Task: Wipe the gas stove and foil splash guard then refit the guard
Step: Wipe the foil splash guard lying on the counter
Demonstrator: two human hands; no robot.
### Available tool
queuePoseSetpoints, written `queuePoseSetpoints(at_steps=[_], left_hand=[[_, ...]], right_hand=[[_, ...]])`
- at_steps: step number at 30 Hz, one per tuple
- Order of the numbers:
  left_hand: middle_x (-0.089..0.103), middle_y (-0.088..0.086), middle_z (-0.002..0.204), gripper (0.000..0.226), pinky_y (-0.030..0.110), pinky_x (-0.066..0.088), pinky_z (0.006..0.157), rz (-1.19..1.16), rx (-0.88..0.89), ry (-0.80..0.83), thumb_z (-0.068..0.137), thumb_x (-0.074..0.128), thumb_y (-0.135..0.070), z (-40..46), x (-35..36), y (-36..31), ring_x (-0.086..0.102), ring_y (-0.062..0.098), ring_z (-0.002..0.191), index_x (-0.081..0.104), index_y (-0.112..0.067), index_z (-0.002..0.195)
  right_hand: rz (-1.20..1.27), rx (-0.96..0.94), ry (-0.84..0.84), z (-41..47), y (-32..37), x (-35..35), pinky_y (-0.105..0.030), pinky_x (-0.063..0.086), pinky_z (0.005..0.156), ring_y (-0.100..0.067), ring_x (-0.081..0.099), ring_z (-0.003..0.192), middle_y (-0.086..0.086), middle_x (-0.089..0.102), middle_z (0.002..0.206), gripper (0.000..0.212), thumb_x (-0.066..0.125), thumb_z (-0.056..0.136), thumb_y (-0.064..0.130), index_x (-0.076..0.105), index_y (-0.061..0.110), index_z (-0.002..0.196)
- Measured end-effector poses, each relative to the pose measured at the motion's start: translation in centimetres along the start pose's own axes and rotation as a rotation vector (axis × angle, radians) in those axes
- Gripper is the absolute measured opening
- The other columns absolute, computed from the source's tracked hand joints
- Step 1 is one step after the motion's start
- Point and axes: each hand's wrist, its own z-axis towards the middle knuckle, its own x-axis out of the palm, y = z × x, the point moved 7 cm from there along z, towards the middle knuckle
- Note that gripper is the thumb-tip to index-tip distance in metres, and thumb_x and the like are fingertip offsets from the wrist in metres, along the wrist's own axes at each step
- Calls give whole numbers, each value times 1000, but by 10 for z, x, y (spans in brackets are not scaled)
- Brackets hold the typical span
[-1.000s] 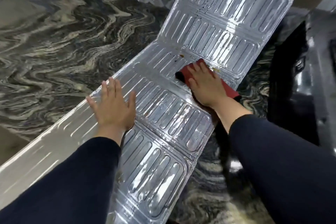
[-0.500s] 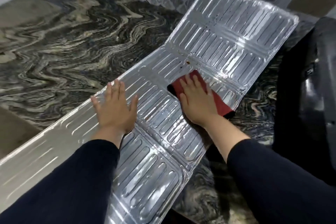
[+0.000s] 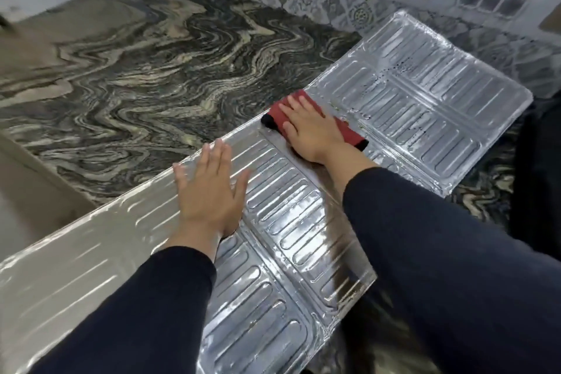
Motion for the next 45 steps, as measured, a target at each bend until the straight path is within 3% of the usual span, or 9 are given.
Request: queuePoseSetpoints(at_steps=[5, 10, 15, 17, 24, 28, 32, 39, 45], left_hand=[[-7, -7, 161, 72, 58, -5, 115, 20, -3, -4, 91, -3, -60, 1, -1, -2, -9, 14, 149, -3, -21, 152], [-4, -7, 162, 72, 58, -2, 115, 12, 21, 43, 92, 0, -60, 0, -3, -4, -8, 14, 149, 0, -22, 153], [49, 3, 137, 54, 61, 16, 113, 55, -70, -41, 92, 26, -55, 16, -35, 10, 43, 22, 131, 47, -18, 126], [53, 6, 133, 45, 58, 15, 114, -1, -99, -98, 94, 29, -45, 26, -45, -1, 42, 23, 131, 51, -16, 121], [16, -7, 161, 52, 58, -4, 117, -303, 179, 33, 101, 14, -40, 67, -16, -94, 2, 15, 149, 31, -22, 146], [12, -11, 160, 69, 54, -6, 117, -176, 207, -26, 91, -4, -52, 70, -2, -94, 0, 10, 149, 16, -26, 152], [4, -10, 161, 77, 55, -7, 117, -96, 208, -11, 87, -9, -61, 71, 4, -94, -4, 12, 149, 8, -24, 153], [-7, -12, 161, 74, 56, -7, 117, -17, 192, 11, 89, -1, -66, 72, 9, -94, -11, 12, 148, -3, -28, 152], [-6, -13, 161, 72, 55, -5, 118, -7, 173, -13, 91, 4, -65, 75, 10, -95, -10, 11, 148, -1, -27, 152]], right_hand=[[-20, 258, -64, -12, -56, -12, -46, 2, 118, -18, 3, 149, 2, 7, 162, 53, 21, 100, 36, 17, 23, 151], [-20, 214, -59, -52, -22, -3, -47, 0, 119, -19, 1, 149, 1, 4, 162, 55, 18, 99, 38, 15, 22, 152], [44, 142, 22, -82, 21, 12, -45, -4, 119, -16, -7, 148, 3, -5, 162, 55, 17, 100, 38, 8, 24, 152], [50, 95, 68, -84, 25, 14, -44, -5, 119, -15, -9, 148, 4, -8, 161, 55, 18, 100, 38, 6, 24, 152], [-2, -31, 40, -86, -4, 3, -40, -4, 120, -9, -6, 148, 7, -2, 161, 54, 17, 101, 37, 5, 24, 152], [-24, -90, 7, -79, -12, 5, -39, -3, 120, -7, -3, 148, 9, 3, 161, 59, 6, 95, 43, 10, 26, 152], [-9, 3, 3, -36, -55, -7, -41, 0, 120, -7, -3, 147, 10, 2, 161, 53, 15, 100, 41, 11, 28, 152], [-12, 149, -2, 35, -109, -26, -45, 2, 119, -10, -2, 148, 9, 3, 161, 54, 16, 100, 40, 13, 25, 152], [-50, 289, -26, -2, -131, -30, -49, -6, 117, -13, -4, 148, 6, 0, 162, 55, 14, 99, 40, 10, 25, 152]])
